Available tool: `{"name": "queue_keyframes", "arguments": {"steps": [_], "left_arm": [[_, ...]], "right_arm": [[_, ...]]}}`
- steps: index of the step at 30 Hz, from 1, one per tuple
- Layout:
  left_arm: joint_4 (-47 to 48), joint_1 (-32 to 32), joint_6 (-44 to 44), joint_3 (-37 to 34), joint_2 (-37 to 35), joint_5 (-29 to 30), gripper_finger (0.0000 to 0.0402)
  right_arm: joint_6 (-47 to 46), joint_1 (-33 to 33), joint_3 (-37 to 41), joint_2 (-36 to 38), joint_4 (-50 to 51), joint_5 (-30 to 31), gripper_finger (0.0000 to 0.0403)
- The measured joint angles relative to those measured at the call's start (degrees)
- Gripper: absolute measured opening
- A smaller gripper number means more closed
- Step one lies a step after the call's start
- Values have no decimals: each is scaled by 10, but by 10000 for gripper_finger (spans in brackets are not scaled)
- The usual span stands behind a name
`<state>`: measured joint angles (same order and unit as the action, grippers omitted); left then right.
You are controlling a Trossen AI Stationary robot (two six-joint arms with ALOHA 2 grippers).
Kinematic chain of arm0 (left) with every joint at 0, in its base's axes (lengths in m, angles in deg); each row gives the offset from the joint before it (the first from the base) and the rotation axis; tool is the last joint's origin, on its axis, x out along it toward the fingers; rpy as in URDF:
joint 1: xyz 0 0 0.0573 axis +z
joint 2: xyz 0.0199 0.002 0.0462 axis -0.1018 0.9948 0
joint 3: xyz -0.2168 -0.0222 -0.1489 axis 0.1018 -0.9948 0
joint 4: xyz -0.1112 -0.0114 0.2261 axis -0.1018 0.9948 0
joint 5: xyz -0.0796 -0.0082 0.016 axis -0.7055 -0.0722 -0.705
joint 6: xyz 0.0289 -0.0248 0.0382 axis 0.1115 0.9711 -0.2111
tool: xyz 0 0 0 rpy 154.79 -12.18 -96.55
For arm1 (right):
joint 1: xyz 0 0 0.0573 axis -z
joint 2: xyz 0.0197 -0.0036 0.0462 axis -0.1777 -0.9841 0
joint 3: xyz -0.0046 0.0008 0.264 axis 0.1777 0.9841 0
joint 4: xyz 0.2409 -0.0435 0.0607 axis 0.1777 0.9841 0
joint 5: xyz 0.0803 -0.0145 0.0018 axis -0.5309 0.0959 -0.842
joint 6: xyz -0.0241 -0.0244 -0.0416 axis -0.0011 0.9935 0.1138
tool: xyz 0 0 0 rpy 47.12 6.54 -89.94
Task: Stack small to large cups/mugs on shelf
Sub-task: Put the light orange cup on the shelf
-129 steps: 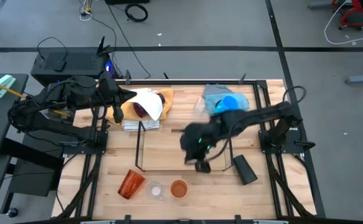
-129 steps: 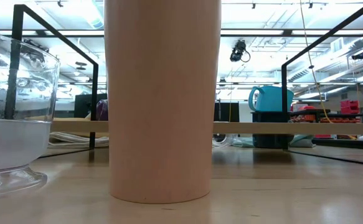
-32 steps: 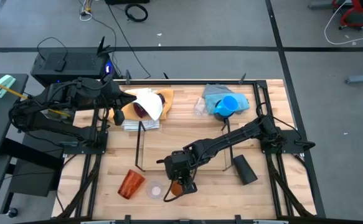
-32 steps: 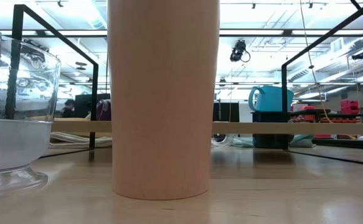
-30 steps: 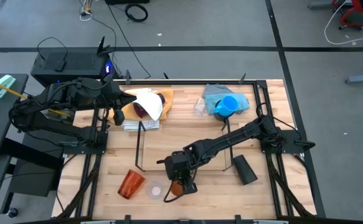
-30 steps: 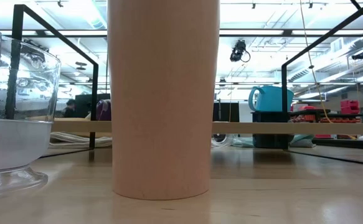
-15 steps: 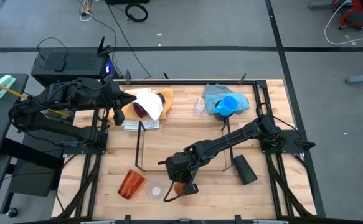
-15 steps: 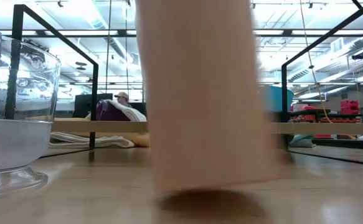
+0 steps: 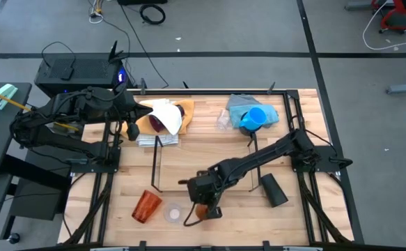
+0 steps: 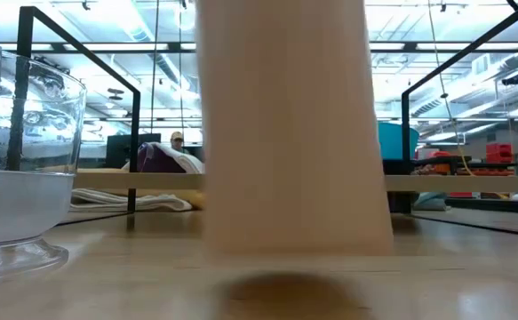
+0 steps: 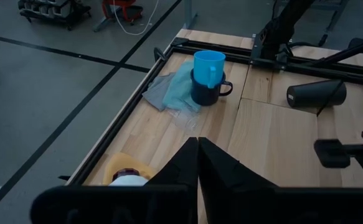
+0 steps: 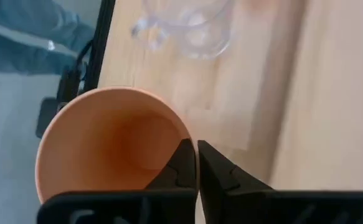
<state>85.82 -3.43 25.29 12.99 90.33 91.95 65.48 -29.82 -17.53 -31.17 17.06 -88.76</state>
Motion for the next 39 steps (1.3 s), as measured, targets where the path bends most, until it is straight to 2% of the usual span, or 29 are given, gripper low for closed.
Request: {"name": "queue_keyframes", "arguments": {"steps": [10, 21, 25, 35, 39], "left_arm": [[7, 0, 0, 0, 0, 0, 25], [14, 0, 0, 0, 0, 0, 17], [14, 0, 2, 0, 0, 0, 24], [31, 0, 2, 0, 0, 0, 14], [41, 0, 3, 0, 0, 0, 18]], "right_arm": [[-1, 3, -74, 59, 151, 49, 2], [-169, 51, -76, 156, 319, 259, 1], [-229, 83, -70, 156, 357, 290, 0], [-317, 135, 57, 166, 364, 282, 0], [-369, 137, 136, 208, 304, 282, 0]]}}
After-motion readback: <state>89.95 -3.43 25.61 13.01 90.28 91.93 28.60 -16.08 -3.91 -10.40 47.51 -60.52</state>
